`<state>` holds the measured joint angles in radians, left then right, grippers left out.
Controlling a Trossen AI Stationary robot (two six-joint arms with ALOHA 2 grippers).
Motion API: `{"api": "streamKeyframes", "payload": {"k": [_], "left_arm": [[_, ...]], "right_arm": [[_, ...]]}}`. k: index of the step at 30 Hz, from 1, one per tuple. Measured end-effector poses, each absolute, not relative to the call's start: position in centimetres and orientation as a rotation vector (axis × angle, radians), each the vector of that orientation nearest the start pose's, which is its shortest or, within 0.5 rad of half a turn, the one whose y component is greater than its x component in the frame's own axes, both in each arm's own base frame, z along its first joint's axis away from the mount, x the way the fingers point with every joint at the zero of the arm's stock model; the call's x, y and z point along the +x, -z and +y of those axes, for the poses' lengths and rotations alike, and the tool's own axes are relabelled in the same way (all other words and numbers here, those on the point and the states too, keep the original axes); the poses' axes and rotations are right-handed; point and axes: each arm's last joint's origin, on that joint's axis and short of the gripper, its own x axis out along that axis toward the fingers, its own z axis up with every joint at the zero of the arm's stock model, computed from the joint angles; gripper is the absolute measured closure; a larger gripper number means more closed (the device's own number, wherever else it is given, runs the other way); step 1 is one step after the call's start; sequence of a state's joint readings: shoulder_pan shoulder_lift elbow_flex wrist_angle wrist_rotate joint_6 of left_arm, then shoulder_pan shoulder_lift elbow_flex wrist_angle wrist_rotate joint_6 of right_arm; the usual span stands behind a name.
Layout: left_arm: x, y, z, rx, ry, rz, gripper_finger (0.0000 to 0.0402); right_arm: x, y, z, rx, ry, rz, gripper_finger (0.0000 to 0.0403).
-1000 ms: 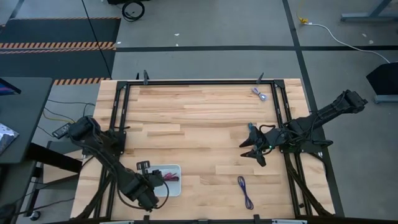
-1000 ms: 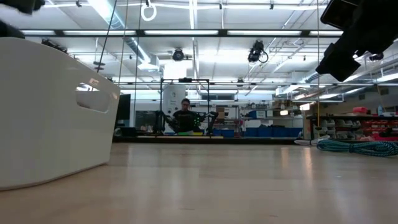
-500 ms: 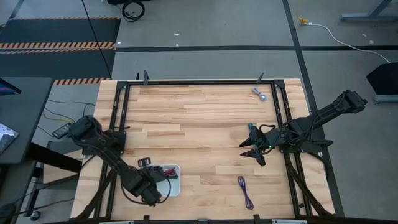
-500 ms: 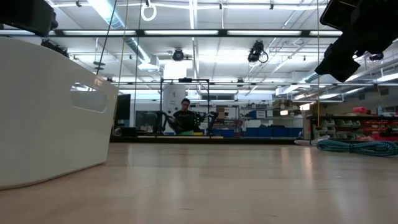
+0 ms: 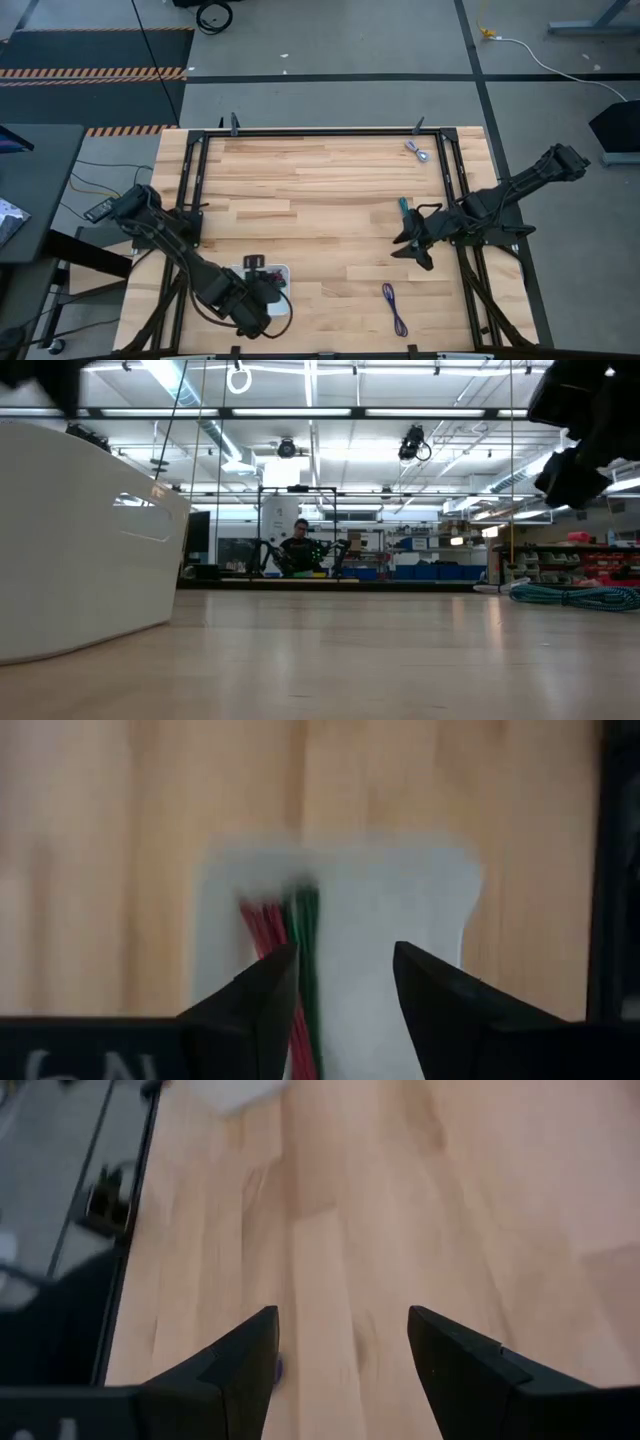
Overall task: Pick and place USB-C Cables
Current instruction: Put the light blue charger cable into the white bin
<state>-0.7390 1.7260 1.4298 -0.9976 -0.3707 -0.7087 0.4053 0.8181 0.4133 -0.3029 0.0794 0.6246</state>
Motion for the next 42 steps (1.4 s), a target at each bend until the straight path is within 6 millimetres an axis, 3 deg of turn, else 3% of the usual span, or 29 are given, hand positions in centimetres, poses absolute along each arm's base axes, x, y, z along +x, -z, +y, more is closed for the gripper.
{"api": "streamKeyframes", "payload": {"k": [4,8,13,18,24,27,30,33,42], "left_arm": [[27.5,-28.8,-21.7,0.137,-0.099,0.948,0.0230],[29.6,-31.0,-20.4,0.223,-0.215,0.751,0.0230],[33.3,-33.0,-18.7,0.270,-0.314,0.487,0.0230],[36.4,-33.4,-16.8,0.282,-0.206,0.296,0.0230],[38.0,-32.9,-14.4,0.236,-0.105,0.138,0.0230],[38.3,-31.9,-13.3,0.220,-0.079,0.084,0.0230],[38.4,-31.3,-12.0,0.217,-0.099,0.077,0.0230],[38.5,-31.5,-11.1,0.212,-0.124,0.065,0.0230],[36.7,-34.5,-9.9,0.257,-0.132,0.032,0.0230]], "right_arm": [[14.8,-19.1,6.5,0.388,-0.106,0.765,0.0174],[15.1,-19.3,5.9,0.397,-0.001,0.709,0.0174],[16.4,-21.4,6.4,0.393,-0.119,0.438,0.0174],[17.2,-24.0,6.4,0.249,-0.150,0.146,0.0174],[17.2,-26.5,6.2,0.167,-0.130,-0.109,0.0174],[17.5,-26.6,5.6,0.099,0.085,0.013,0.0174],[17.6,-25.5,4.1,0.034,0.331,0.340,0.0174],[17.2,-24.3,2.3,0.107,0.516,0.630,0.0174],[19.1,-20.8,-0.7,0.477,0.599,1.076,0.0174]]}}
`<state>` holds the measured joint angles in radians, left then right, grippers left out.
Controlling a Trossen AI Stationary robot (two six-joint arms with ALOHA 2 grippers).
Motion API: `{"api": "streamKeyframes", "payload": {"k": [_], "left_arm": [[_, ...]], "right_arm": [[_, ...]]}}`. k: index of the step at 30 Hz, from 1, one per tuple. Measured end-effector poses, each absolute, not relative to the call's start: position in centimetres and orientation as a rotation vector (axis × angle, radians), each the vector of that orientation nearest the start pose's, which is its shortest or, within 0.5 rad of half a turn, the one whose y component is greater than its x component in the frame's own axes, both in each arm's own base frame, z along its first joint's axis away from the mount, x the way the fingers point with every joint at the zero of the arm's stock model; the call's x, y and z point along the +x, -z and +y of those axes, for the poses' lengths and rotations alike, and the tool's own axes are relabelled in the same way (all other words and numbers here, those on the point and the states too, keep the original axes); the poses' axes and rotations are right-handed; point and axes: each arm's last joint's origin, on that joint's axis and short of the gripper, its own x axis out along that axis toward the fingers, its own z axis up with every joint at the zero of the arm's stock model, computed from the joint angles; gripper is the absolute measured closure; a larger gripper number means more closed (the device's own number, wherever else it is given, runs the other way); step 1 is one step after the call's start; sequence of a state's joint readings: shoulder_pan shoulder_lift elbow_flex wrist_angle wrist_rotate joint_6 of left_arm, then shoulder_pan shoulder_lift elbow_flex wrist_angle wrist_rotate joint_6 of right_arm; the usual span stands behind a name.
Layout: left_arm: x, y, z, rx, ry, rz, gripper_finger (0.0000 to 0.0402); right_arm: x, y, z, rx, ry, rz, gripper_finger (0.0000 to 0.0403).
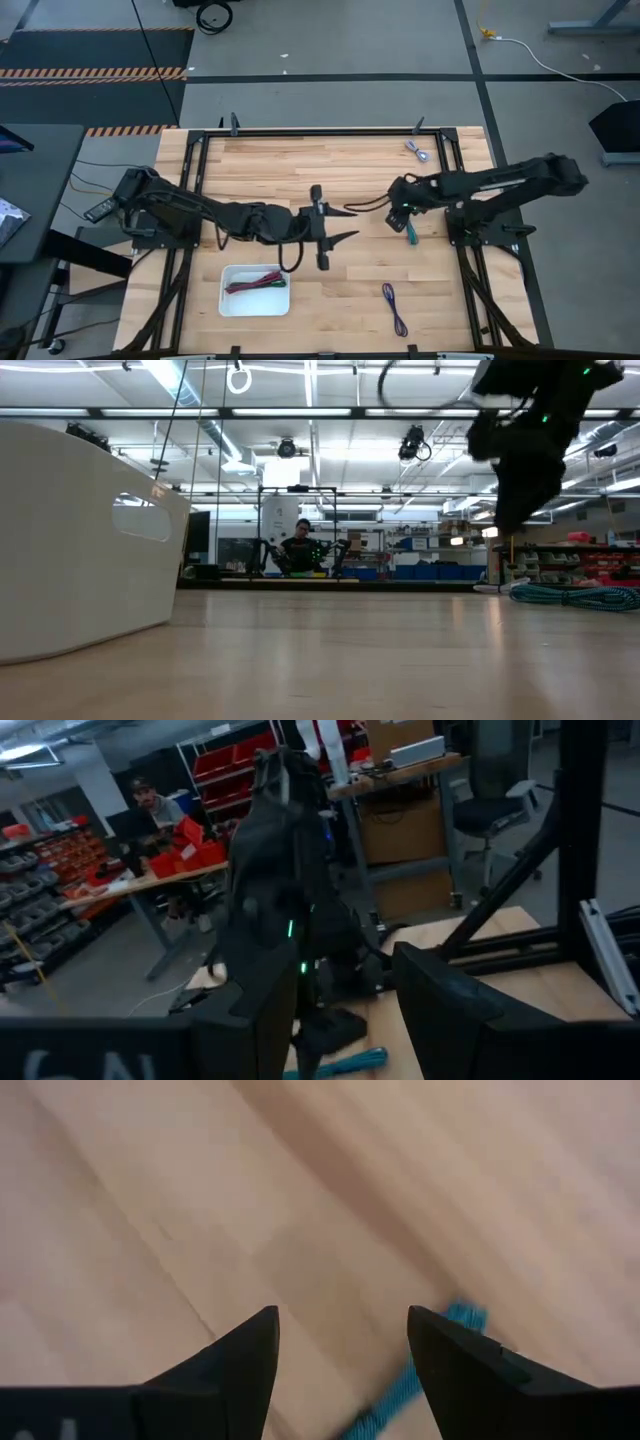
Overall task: Pick and place USB-C Cables
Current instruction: Put the light blue charger cable into the white bin
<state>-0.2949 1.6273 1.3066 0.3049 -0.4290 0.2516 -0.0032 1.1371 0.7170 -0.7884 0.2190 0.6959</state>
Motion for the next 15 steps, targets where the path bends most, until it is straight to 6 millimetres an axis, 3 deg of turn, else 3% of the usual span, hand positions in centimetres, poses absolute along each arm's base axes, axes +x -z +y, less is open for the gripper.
{"api": "streamKeyframes", "payload": {"k": [7,15], "left_arm": [[34.7,-34.8,-11.3,0.277,-0.102,0.150,0.0230],[33.9,-35.0,-12.7,0.287,-0.110,0.147,0.0230]], "right_arm": [[19.7,-16.9,-1.2,0.493,0.697,1.413,0.0174],[20.3,-15.2,-1.1,0.496,0.707,1.495,0.0173]]}}
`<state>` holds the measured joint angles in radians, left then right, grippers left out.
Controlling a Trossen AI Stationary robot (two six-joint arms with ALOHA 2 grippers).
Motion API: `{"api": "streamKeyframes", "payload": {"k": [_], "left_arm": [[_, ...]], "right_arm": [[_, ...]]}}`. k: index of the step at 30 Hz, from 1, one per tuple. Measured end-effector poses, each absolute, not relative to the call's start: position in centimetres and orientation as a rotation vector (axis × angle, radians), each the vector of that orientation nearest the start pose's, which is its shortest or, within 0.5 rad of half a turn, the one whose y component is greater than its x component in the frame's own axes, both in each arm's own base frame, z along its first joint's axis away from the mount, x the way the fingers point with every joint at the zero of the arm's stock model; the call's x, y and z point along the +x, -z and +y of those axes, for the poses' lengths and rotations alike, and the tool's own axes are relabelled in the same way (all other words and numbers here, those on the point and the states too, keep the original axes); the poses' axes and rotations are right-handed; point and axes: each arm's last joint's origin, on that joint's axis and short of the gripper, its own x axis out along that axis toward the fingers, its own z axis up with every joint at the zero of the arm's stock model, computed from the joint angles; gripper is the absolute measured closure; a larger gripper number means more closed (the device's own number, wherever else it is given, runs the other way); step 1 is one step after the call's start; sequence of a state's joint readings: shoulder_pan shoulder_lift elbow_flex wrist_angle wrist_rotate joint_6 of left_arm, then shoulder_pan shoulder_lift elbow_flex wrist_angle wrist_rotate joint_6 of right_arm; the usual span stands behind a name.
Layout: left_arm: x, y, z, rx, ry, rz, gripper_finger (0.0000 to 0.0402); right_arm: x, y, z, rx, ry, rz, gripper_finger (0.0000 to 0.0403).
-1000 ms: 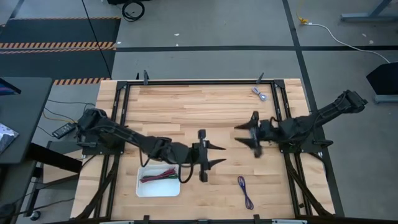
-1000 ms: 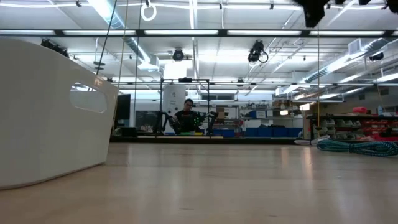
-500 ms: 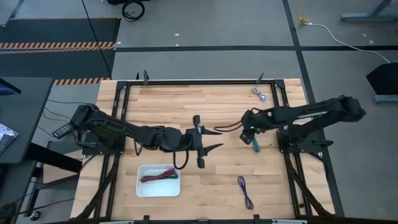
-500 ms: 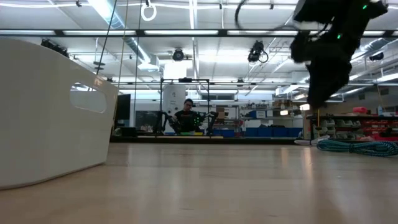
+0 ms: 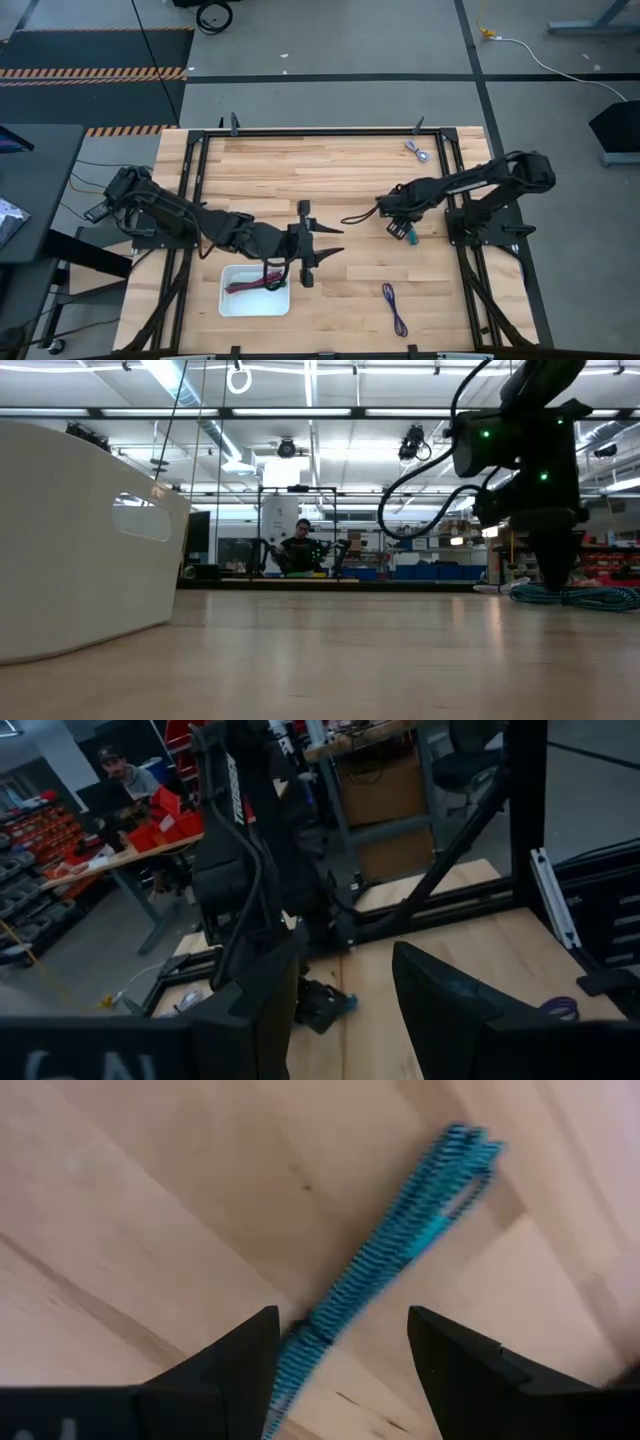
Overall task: Pick and place USB-C Cables
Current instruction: Put the light blue charger cable into the white bin
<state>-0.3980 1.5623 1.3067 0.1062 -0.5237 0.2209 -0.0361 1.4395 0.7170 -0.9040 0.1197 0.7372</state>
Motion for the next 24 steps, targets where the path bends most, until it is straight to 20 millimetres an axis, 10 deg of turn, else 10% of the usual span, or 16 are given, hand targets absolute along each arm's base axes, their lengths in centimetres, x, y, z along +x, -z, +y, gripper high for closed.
{"api": "streamKeyframes", "payload": {"k": [13,24], "left_arm": [[33.5,-35.0,-13.6,0.259,-0.131,0.145,0.0230],[31.4,-35.1,-16.9,0.351,-0.285,0.153,0.0230]], "right_arm": [[21.5,-12.8,-0.8,0.414,0.660,1.591,0.0197],[21.6,-14.0,0.0,0.290,0.488,1.496,0.0380]]}}
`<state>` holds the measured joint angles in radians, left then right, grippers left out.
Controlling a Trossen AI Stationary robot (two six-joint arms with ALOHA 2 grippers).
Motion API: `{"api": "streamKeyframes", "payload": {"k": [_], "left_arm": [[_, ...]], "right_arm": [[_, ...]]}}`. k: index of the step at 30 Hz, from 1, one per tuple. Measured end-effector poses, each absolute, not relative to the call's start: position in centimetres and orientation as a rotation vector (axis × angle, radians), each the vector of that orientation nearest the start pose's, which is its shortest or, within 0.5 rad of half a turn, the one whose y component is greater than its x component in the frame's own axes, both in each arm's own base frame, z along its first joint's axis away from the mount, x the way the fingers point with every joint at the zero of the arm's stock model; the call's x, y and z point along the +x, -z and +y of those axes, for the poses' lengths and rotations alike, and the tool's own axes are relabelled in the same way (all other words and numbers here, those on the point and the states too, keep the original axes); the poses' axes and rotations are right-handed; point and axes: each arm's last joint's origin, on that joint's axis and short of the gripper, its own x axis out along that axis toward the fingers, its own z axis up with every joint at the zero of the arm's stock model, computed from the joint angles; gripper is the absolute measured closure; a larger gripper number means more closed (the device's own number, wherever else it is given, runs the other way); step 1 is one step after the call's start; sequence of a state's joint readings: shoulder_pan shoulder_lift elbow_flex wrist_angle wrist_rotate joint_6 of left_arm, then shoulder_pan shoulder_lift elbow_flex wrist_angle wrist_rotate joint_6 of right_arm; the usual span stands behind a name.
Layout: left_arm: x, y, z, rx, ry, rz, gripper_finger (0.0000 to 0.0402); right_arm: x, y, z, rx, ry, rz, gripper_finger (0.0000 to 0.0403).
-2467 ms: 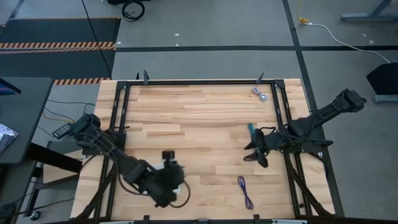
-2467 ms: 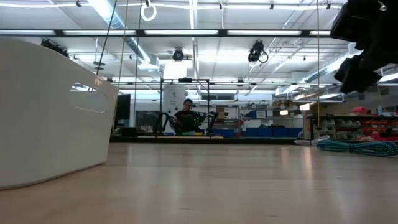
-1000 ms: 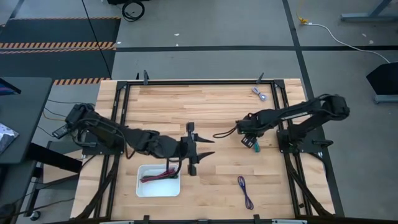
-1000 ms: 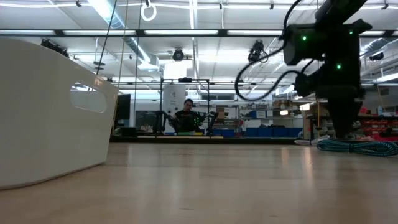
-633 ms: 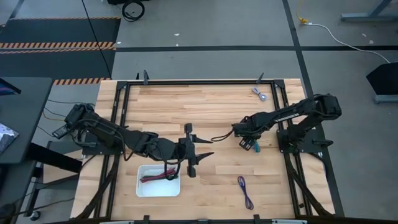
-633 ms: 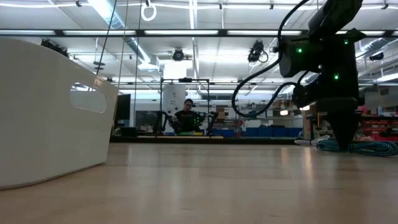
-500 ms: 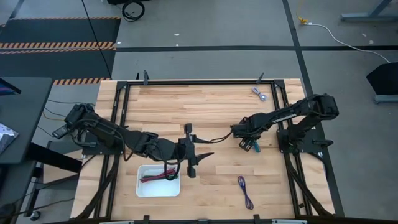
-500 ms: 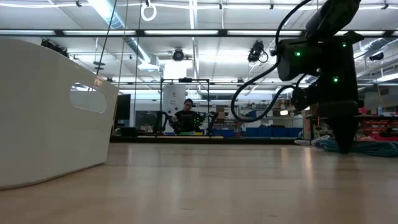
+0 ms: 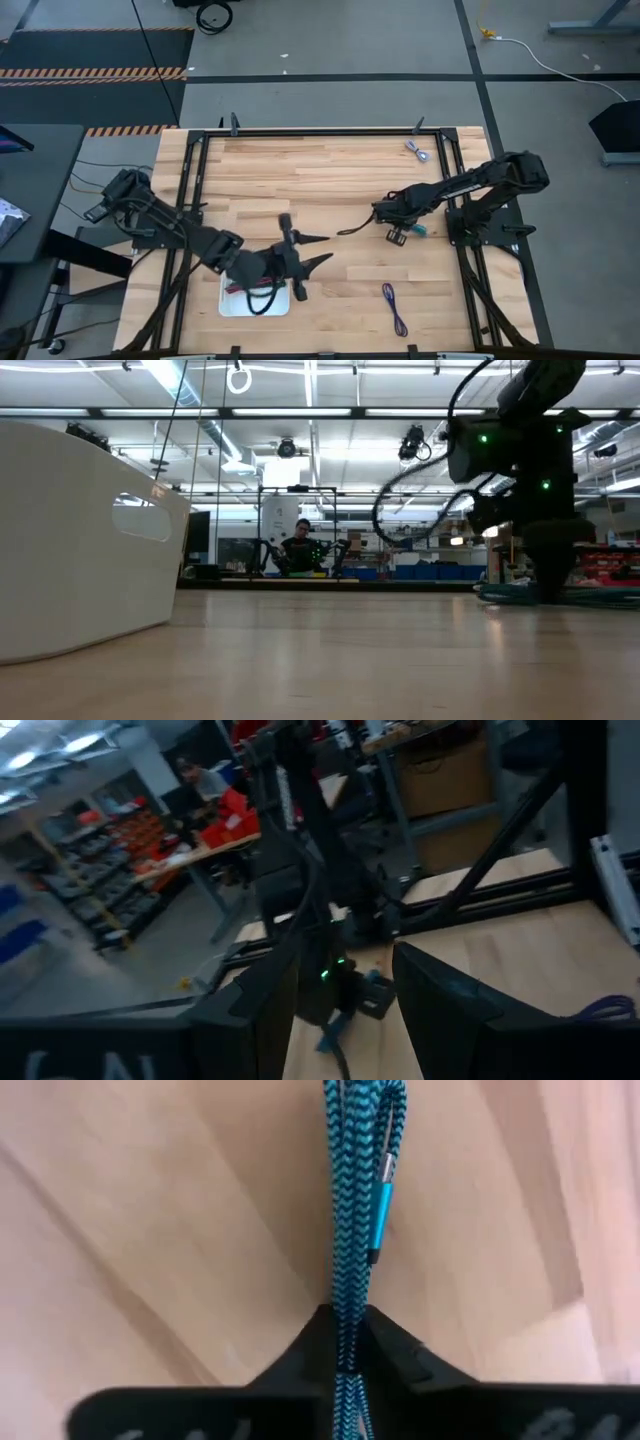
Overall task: Pick and place USB-C Cables
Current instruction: Put the light blue charger cable into the white bin
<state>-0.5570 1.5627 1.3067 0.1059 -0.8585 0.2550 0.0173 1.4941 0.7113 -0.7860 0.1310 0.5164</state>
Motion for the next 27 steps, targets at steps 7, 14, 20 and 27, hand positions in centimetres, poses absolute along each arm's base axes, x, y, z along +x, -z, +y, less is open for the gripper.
{"api": "streamKeyframes", "payload": {"k": [7,14,20,27], "left_arm": [[29.0,-35.3,-19.3,0.381,-0.478,0.156,0.0230],[25.6,-35.5,-22.6,0.364,-0.589,0.137,0.0230],[22.7,-35.6,-24.9,0.322,-0.646,0.109,0.0230],[21.2,-35.7,-26.2,0.251,-0.592,0.077,0.0230]], "right_arm": [[24.8,-16.5,1.6,0.250,0.302,1.291,0.0366],[29.1,-23.1,5.1,0.073,0.051,0.979,0.0380],[31.3,-28.6,7.8,-0.003,-0.057,0.742,0.0380],[34.3,-30.4,9.8,-0.092,-0.190,0.579,0.0380]]}}
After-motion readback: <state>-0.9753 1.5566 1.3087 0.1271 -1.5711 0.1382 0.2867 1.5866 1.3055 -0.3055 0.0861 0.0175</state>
